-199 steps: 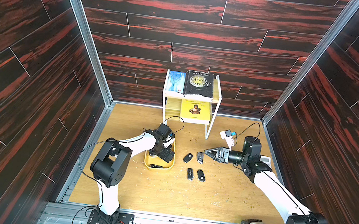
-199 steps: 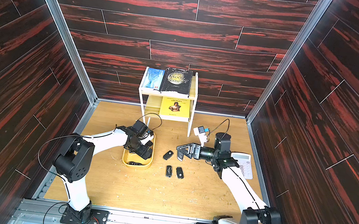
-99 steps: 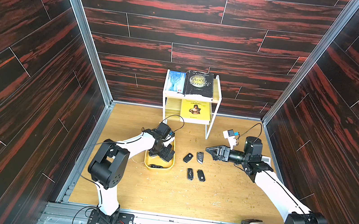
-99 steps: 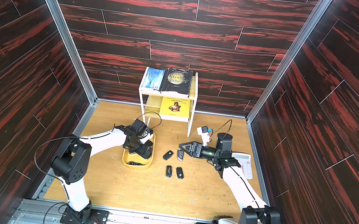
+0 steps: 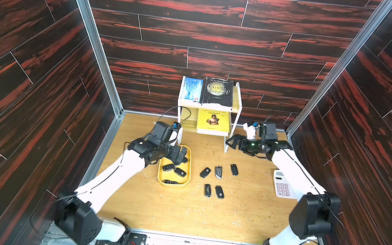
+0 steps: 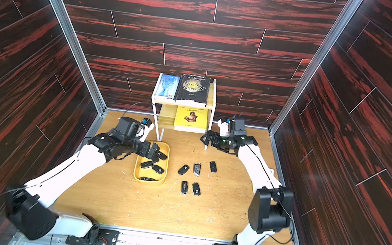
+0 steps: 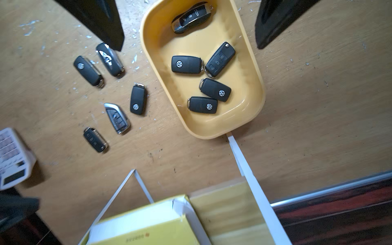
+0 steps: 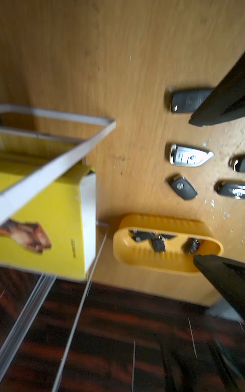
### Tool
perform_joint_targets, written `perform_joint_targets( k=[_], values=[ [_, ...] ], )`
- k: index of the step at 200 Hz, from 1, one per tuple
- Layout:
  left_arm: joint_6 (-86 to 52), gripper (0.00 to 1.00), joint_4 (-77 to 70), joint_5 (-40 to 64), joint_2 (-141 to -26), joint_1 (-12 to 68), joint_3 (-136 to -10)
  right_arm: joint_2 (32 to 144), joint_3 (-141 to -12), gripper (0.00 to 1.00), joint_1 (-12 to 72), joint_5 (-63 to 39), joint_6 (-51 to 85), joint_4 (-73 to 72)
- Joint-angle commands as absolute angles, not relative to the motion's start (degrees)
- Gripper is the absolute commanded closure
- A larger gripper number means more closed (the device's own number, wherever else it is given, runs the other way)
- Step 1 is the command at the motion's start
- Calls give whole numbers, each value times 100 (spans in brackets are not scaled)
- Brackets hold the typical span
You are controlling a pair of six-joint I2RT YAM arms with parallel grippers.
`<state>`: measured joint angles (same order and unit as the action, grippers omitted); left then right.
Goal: Place the car key into the storage box
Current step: Pick up the car key from the center of the board.
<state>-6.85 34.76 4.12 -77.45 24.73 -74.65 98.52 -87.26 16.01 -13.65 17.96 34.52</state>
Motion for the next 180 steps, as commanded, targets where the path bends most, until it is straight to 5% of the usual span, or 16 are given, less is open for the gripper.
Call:
perform_joint_targets(
  k=[1,52,84,122,180],
  values=[
    [-1472,0,3869,748,-7451,2439,-7799,9950,-8806,1,1827,141,1302,4823],
    [-2875,0,3457,361,-6394,1916,-7446,10540,-9104,2,2158,1924,1099,5553],
    [-3112,0,3538,-346,-5873,1813,-7099,10584,-8719,6,2171,1897,1106,5379],
    [-2740,24,4337,-395,-6164,1811,-7361,10547,-8108,10,2211,1589,1130,4903],
    [-2801,21,4235,-288,-6007,1788,-6960,10860,-7862,15,2276,1464,1093,4324]
  ],
)
